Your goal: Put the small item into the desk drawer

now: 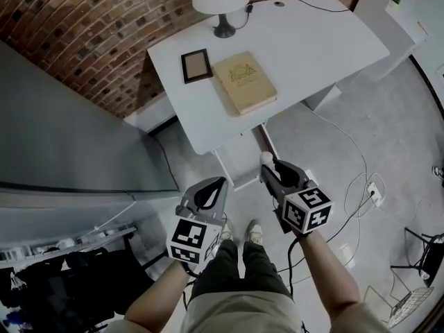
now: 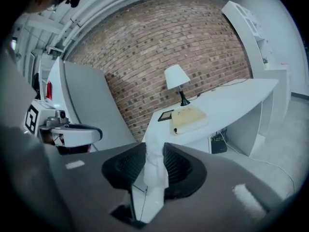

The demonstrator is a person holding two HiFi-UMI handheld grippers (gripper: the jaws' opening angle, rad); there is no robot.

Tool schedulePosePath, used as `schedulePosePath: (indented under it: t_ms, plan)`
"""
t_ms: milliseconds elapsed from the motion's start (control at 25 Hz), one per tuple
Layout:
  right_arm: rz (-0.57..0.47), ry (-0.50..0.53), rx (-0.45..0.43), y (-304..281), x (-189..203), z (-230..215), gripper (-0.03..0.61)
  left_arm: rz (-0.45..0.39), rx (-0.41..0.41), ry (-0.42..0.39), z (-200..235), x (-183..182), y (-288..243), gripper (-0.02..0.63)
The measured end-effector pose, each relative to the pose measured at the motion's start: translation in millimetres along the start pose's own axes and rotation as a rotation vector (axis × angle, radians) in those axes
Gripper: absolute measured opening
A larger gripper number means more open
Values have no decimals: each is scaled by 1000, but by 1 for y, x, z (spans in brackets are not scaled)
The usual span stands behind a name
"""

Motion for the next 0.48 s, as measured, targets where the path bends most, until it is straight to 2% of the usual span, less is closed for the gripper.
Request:
schedulePosePath:
  t_ms: [200,320,480]
  plan:
    - [49,-52,47,-57,43,-42,121,11,-7,27,22,44,-50,3]
    - [102,-97,62,-92,72,-68,121,22,-7,17,28,72,-80,3]
    - [161,-148,103,-133,117,-105,121,74,25,70,32,121,-116,3]
Point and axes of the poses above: the fingertips, and each gripper's own axes: y backward along the fingers, z to its left, x out of its underside, the point moved 8 cm from there along y, backward along the fingers, and after that the axes turned 9 degrees about -y, right-handed, at the moved point
